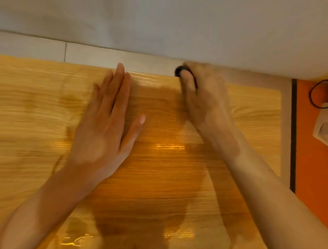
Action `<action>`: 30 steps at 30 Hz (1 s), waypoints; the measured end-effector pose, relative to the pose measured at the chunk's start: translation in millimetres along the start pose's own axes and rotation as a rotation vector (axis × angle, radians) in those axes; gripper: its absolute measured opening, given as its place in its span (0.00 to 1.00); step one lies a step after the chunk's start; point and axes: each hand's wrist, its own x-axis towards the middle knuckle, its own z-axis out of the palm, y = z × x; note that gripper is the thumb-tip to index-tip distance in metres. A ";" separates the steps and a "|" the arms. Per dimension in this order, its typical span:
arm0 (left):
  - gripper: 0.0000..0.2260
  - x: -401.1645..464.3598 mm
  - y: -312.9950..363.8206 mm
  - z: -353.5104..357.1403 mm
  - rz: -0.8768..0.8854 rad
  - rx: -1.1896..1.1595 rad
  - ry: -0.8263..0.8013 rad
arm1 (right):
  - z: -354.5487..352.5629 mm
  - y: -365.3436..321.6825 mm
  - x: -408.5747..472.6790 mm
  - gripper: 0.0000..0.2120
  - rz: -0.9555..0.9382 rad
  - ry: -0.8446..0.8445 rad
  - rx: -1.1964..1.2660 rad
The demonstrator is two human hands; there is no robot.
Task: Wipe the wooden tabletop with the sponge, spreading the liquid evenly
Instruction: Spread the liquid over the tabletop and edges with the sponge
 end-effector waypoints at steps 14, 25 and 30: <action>0.31 -87.8 -100.6 -34.3 -0.243 0.104 0.058 | -0.6 -31.6 -5.3 0.16 -0.030 -0.052 0.199; 0.31 -85.4 -88.9 -41.1 -0.250 0.126 0.072 | 23.4 -89.1 15.9 0.13 -0.157 -0.220 0.309; 0.31 -86.1 -91.6 -38.4 -0.230 0.143 0.107 | -1.9 -46.0 -0.4 0.15 -0.034 -0.033 0.121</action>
